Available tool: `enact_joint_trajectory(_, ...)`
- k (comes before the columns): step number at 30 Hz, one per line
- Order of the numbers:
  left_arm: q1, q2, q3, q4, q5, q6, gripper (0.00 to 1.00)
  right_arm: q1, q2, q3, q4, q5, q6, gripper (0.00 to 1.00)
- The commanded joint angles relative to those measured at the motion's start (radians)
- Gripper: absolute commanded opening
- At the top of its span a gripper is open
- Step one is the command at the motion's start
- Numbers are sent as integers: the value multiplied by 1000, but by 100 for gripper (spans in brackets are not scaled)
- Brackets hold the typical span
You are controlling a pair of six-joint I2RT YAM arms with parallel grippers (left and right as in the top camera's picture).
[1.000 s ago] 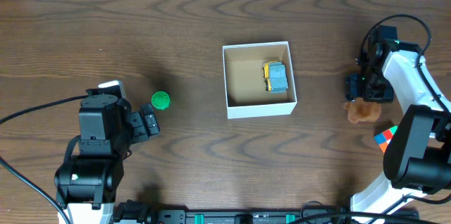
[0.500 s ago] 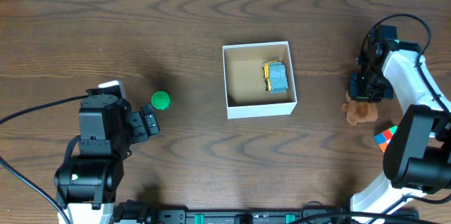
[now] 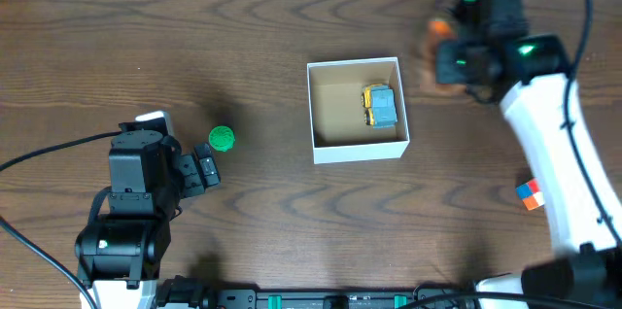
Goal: Pack container
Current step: 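Carry the bear into the box and release it beside the truck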
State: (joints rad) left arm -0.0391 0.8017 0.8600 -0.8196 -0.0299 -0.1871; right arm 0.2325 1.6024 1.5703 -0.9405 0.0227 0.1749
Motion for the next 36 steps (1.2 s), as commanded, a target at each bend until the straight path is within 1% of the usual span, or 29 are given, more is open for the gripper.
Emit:
enact_joint_trajectory(1, 3, 1, 20, -3, -5, -10, 98, 164, 8, 2, 58, -22, 160, 1)
enact_joint_trajectory(4, 3, 1, 20, -3, -5, -10, 98, 290, 37, -4, 138, 23, 269, 2)
enact_joint_trajectory(7, 3, 1, 20, -3, -5, -10, 98, 376, 87, -4, 155, 133, 397, 2)
enact_joint_trajectory(10, 3, 1, 20, -3, -5, -10, 98, 419, 148, -5, 134, 188, 517, 2)
enact_joint_trajectory(13, 3, 1, 20, -3, -5, -10, 98, 427, 204, -5, 105, 187, 591, 2)
enact_joint_trajectory(18, 3, 1, 20, -3, -5, -10, 98, 424, 264, -6, 100, 192, 610, 1)
enact_joint_trajectory(25, 3, 1, 20, -3, -5, -10, 98, 406, 295, -6, 127, 205, 606, 3)
enact_joint_trajectory(27, 3, 1, 20, -4, -5, -10, 98, 399, 309, -7, 126, 206, 606, 7)
enact_joint_trajectory(28, 3, 1, 20, -4, -5, -10, 98, 395, 315, -8, 125, 206, 605, 12)
enact_joint_trajectory(29, 3, 1, 20, -5, -5, -10, 98, 393, 324, -9, 125, 206, 605, 15)
enact_joint_trajectory(32, 3, 1, 20, -8, -5, -10, 98, 389, 341, -9, 132, 209, 589, 20)
enact_joint_trajectory(34, 3, 1, 20, -10, -5, -10, 98, 388, 346, -9, 149, 210, 571, 25)
enact_joint_trajectory(35, 3, 1, 20, -10, -5, -10, 98, 388, 346, -9, 159, 210, 560, 30)
enact_joint_trajectory(36, 3, 1, 20, -10, -5, -10, 98, 388, 346, -9, 165, 209, 550, 37)
